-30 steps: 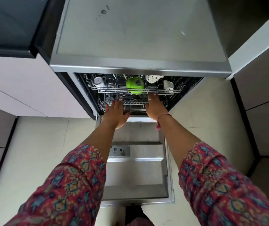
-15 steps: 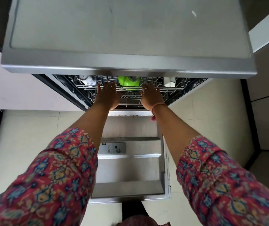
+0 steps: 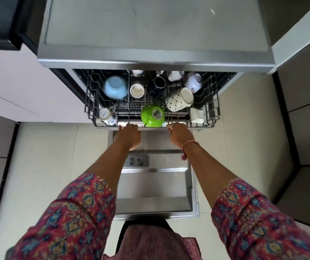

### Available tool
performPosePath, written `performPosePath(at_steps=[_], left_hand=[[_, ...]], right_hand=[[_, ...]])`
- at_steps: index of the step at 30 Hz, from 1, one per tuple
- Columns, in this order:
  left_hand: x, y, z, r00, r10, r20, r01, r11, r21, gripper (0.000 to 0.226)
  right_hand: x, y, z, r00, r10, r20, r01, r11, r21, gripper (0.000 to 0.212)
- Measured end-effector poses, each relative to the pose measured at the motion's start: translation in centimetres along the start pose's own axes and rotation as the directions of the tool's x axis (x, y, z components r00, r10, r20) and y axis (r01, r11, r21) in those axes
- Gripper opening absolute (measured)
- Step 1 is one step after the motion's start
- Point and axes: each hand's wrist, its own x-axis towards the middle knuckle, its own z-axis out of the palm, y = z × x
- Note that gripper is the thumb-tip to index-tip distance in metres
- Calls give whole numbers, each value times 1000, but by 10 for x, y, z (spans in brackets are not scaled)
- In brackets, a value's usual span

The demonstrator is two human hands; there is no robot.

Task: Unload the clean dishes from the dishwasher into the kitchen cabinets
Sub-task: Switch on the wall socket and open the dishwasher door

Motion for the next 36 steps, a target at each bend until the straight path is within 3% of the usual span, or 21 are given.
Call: performPosePath(at_steps=[3, 14, 20, 30, 36], left_hand=[[-32, 0, 33, 998, 64, -19, -62, 993, 99, 41], [-88, 11, 79, 994, 101, 31, -101, 995, 4, 38], [-122, 17, 104, 996, 88, -9, -88, 996, -32, 35], [-166, 11, 141, 1000, 21, 23, -13, 953, -302, 38], [-185, 15, 153, 995, 68, 67, -46, 957, -286, 39]], right_hand=[[-37, -4, 21, 1000, 19, 2, -19, 1000, 24, 39], [-104, -3, 58, 994, 106, -6, -105, 994, 41, 38], [-139, 2, 88, 995, 96, 18, -97, 994, 42, 38], [-189, -9, 124, 996, 91, 14, -92, 993, 70, 37], [-212, -6, 137, 991, 123, -45, -116, 984, 135, 33]])
